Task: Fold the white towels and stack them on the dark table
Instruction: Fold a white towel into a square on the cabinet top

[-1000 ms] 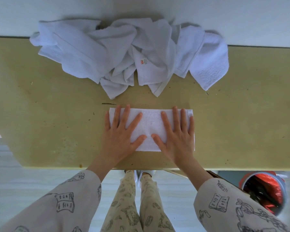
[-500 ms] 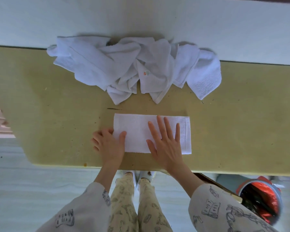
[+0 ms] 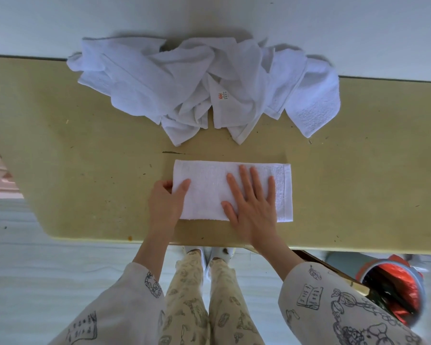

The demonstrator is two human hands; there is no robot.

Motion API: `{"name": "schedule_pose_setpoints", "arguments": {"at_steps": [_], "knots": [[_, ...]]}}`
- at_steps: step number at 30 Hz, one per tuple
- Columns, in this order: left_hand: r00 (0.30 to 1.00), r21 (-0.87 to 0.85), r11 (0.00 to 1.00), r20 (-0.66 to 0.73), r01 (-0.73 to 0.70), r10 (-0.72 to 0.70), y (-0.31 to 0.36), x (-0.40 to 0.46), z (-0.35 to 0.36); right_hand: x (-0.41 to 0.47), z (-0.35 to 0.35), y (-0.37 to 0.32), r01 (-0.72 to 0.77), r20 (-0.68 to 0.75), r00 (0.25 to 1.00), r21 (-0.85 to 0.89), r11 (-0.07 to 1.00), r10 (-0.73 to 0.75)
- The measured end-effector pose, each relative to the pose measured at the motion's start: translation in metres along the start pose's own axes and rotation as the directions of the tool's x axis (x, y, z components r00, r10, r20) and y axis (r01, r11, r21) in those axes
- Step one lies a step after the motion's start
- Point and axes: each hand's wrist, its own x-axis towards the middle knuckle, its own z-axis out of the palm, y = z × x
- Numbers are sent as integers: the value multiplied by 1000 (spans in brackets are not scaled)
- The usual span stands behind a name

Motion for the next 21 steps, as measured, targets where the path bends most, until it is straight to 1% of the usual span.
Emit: {"name": "schedule_pose_setpoints", "arguments": {"at_steps": [3, 5, 7, 9, 11, 13, 14, 15, 16, 17, 19, 21], "knots": [[992, 90, 991, -64, -103, 109, -1, 1, 3, 0, 1, 0, -3, 14, 1000, -3, 1000, 3], [980, 98, 982, -100, -164, 174, 0, 3, 2, 0, 1, -1, -15, 24, 1000, 4, 1000, 15], [963, 94, 970, -135, -224, 235, 0, 3, -2, 2, -2, -4, -31, 26, 999, 52, 998, 29], [940, 107, 952, -163, -287, 301, 2, 2, -8, 4, -11, -6, -37, -24, 999, 194, 980, 42], [912, 124, 930, -185, -347, 365, 8, -3, -14, 2, -28, -2, -57, -119, 986, 411, 910, 116], [879, 140, 899, -191, -416, 437, 18, -12, -16, -6, -47, 7, -134, -178, 939, 595, 792, 293], [861, 147, 880, -186, -452, 474, 24, -17, -16, -10, -57, 12, -192, -148, 906, 692, 696, 396], [843, 151, 860, -175, -488, 509, 29, -24, -14, -14, -64, 17, -258, -71, 870, 778, 573, 488], [824, 153, 839, -160, -522, 543, 33, -30, -11, -17, -70, 22, -328, 36, 834, 834, 443, 550], [806, 153, 817, -144, -556, 575, 37, -37, -7, -20, -74, 27, -386, 129, 800, 859, 337, 586], [774, 154, 780, -111, -606, 624, 42, -47, 5, -22, -76, 37, -468, 268, 742, 863, 189, 615], [752, 152, 753, -75, -640, 655, 43, -55, 24, -23, -77, 44, -522, 392, 692, 852, 45, 607]]}}
